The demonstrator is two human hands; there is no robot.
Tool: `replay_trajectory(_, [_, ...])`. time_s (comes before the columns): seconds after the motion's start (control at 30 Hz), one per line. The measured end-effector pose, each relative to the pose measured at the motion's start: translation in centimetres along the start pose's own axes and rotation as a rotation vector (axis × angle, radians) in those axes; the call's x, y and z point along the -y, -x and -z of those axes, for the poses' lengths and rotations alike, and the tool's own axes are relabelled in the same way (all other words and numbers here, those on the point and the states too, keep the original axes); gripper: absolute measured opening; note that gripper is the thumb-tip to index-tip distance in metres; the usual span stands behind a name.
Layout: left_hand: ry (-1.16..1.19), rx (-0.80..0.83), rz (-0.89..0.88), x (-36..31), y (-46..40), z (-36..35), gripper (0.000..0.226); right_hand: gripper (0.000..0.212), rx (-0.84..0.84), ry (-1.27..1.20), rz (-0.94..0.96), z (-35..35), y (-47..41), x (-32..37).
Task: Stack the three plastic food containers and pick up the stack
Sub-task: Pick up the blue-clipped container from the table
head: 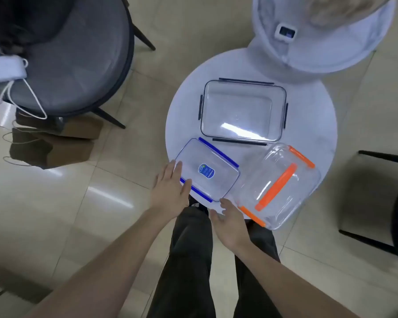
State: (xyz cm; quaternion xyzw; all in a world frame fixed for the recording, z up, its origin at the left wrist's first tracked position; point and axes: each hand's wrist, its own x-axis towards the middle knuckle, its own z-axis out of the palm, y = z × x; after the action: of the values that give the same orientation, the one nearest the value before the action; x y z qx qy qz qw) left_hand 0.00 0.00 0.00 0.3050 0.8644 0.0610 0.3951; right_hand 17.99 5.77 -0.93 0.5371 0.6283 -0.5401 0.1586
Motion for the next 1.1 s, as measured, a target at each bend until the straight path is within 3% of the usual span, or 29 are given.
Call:
replay_trajectory(0.13, [0.179, -0.017, 0.107, 1.7, -2.2, -1.2, 0.050, 0.048, -0.033, -0.171, -0.224, -1.5, -2.4, -0.8])
replay_trajectory(0.3, [0.379, -0.068, 0.208, 3.7, -4.6, -3.2, 0.033, 0.043, -0.118, -0.367, -0.367, -3.2, -4.8, -1.9])
replay_trajectory(0.43, [0.508, -0.120, 0.278, 4.8, -6.4, -4.5, 0.041, 0.032, -0.147, -0.656, -0.557, -4.2, -6.0, -2.1])
replay_trajectory(0.6, [0.566, -0.127, 0.327, 5.5, -7.4, -5.2, 0.043, 0.037, -0.090, -0.713, -0.587, -5.1, -6.8, -2.9])
replay_trajectory(0.73, [0.583, -0.137, 0.312, 6.0, -7.6, -5.4, 0.046, 0.036, -0.181, -0.563, -0.514, -5.7, -7.2, -3.6])
replay_trajectory(1.1, [0.660, -0.153, 0.326, 6.6, -7.8, -5.9, 0.050, 0.037, -0.161, -0.718, -0.605, -6.4, -7.7, -3.2])
